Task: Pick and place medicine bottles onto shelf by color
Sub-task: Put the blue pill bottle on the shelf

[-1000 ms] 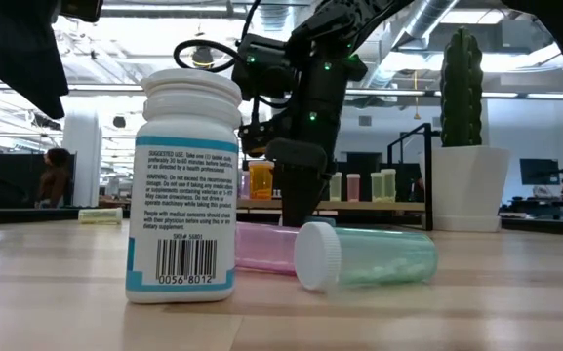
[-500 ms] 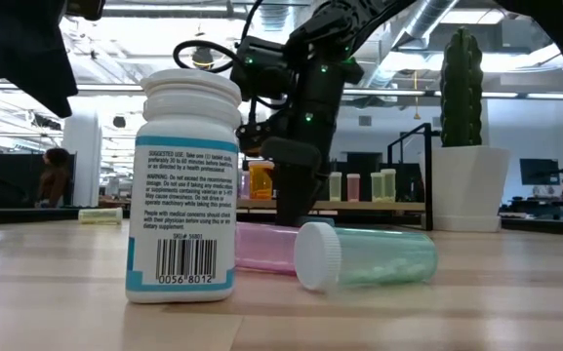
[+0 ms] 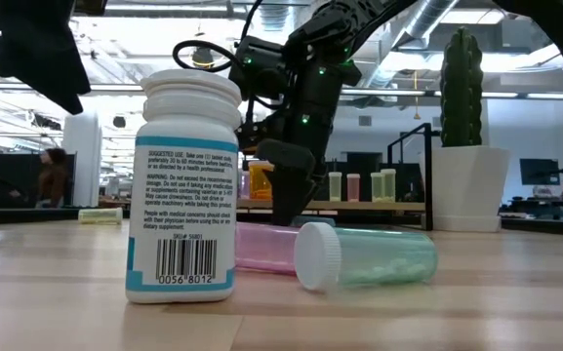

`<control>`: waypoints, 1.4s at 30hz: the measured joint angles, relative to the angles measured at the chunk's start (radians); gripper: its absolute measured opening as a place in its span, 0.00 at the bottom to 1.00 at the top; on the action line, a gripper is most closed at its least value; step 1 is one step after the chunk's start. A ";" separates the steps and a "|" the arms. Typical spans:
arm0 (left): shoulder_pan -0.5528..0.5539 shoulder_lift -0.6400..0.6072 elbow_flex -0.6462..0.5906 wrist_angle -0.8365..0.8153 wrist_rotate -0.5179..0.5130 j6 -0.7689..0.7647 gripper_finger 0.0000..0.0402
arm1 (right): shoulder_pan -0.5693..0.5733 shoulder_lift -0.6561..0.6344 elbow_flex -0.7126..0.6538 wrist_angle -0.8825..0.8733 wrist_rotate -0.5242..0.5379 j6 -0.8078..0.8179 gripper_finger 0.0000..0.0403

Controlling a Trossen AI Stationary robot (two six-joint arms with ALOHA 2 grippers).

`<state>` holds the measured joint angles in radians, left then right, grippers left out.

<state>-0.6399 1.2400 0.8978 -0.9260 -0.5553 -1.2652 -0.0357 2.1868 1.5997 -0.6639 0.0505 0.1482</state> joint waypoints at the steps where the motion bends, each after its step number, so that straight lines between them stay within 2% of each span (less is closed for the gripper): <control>1: 0.000 0.000 0.000 0.000 -0.006 -0.001 0.64 | 0.000 0.000 0.000 -0.001 0.000 0.000 0.34; 6: 0.000 0.000 0.000 0.001 -0.028 -0.006 0.64 | -0.001 -0.009 0.001 -0.011 -0.015 -0.025 0.29; 14: 0.000 0.000 0.000 0.009 -0.120 -0.014 0.64 | -0.014 -0.130 0.000 -0.043 -0.023 -0.047 0.33; 19: 0.005 0.000 0.000 0.079 -0.277 0.076 0.64 | -0.039 -0.270 -0.001 0.014 -0.022 -0.060 0.32; 27: 0.037 0.000 0.001 0.300 -0.637 0.414 0.64 | -0.035 -0.458 0.000 0.309 0.022 -0.216 0.33; 32: 0.091 0.000 0.001 0.455 -0.739 0.595 0.64 | 0.007 -0.526 0.000 0.399 0.023 -0.353 0.33; 37: 0.217 0.000 0.001 0.625 -0.733 0.749 0.64 | 0.023 -0.583 0.000 0.408 0.061 -0.381 0.33; 39: 0.281 0.000 0.001 0.700 -0.652 0.804 0.64 | 0.019 -0.607 0.000 0.395 0.132 -0.371 0.33; 42: 0.374 0.000 0.001 0.818 -0.426 0.942 0.64 | 0.007 -0.643 0.000 0.357 0.233 -0.368 0.33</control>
<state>-0.2660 1.2400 0.8989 -0.1083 -0.9809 -0.3234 -0.0288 1.5440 1.5993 -0.3073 0.2831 -0.2200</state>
